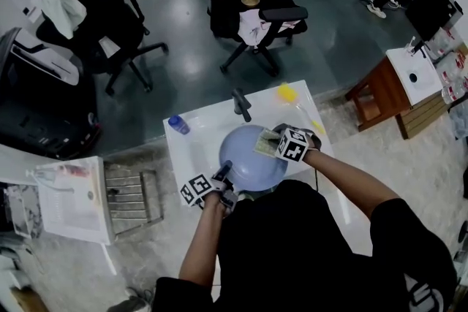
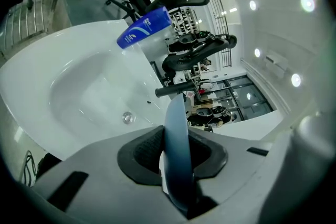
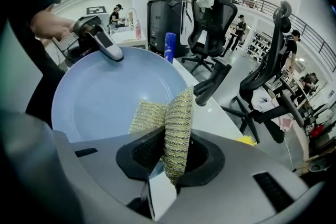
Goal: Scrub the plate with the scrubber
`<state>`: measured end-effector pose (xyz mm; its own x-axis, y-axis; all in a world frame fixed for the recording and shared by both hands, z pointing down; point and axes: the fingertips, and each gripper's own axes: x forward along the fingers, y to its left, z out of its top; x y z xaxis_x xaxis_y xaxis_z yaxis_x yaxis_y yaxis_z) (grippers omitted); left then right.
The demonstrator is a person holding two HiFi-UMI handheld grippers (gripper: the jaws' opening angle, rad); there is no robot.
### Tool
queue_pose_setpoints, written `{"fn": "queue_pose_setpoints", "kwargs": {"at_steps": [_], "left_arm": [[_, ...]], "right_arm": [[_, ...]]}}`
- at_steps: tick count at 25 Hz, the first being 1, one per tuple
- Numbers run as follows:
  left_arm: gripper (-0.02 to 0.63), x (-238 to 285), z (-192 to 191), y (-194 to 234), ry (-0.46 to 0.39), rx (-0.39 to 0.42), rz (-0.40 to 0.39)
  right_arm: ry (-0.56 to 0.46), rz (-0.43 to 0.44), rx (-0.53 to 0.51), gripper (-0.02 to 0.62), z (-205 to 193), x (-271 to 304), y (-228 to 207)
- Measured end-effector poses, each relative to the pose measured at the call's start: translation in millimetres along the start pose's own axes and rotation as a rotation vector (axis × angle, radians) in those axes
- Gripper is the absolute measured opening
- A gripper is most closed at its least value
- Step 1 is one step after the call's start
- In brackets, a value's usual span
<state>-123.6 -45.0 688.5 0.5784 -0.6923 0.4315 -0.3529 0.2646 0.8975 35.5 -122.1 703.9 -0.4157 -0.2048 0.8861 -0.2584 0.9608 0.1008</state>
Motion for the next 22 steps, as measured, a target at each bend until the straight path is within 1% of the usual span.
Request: {"fn": "queue_pose_setpoints", "kwargs": {"at_steps": [2,4,7,9,13,16,18,22], "left_arm": [[0.081,1.7,3.1,2.8,-0.004,0.001,0.006],[0.081,3.6,4.2,5.4,0.001,0.009,0.015],[0.081,10.1,1.1,15.9,0.035,0.023,0.026],[0.081,18.2,-5.8,30.1,0.075,0.012,0.04],[0.081,35.2,-19.3,65.1,0.134,-0.034,0.09],[0.081,47.4,-28.4,85.2,0.167,-0.104,0.107],[0.081,55.8,-34.3,93.2,0.189,-0.144,0.112],[0.081,71.9,-39.1,111.8,0.204,-0.172,0.157]], "right_arm": [[0.0,0.005,0.011,0.069,-4.5,-2.8,5.9],[-0.01,0.026,0.046,0.069,-10.8,-5.7,14.2],[-0.034,0.075,0.139,0.069,-23.0,-8.8,31.8],[-0.044,0.083,0.208,0.069,-34.7,-10.1,41.7],[-0.093,0.037,0.38,0.069,-59.5,-19.1,54.2],[-0.126,0.002,0.547,0.069,-75.2,-29.5,56.2],[-0.152,-0.007,0.642,0.069,-82.9,-35.2,57.1],[-0.19,-0.03,0.75,0.069,-96.8,-48.0,64.1]]}}
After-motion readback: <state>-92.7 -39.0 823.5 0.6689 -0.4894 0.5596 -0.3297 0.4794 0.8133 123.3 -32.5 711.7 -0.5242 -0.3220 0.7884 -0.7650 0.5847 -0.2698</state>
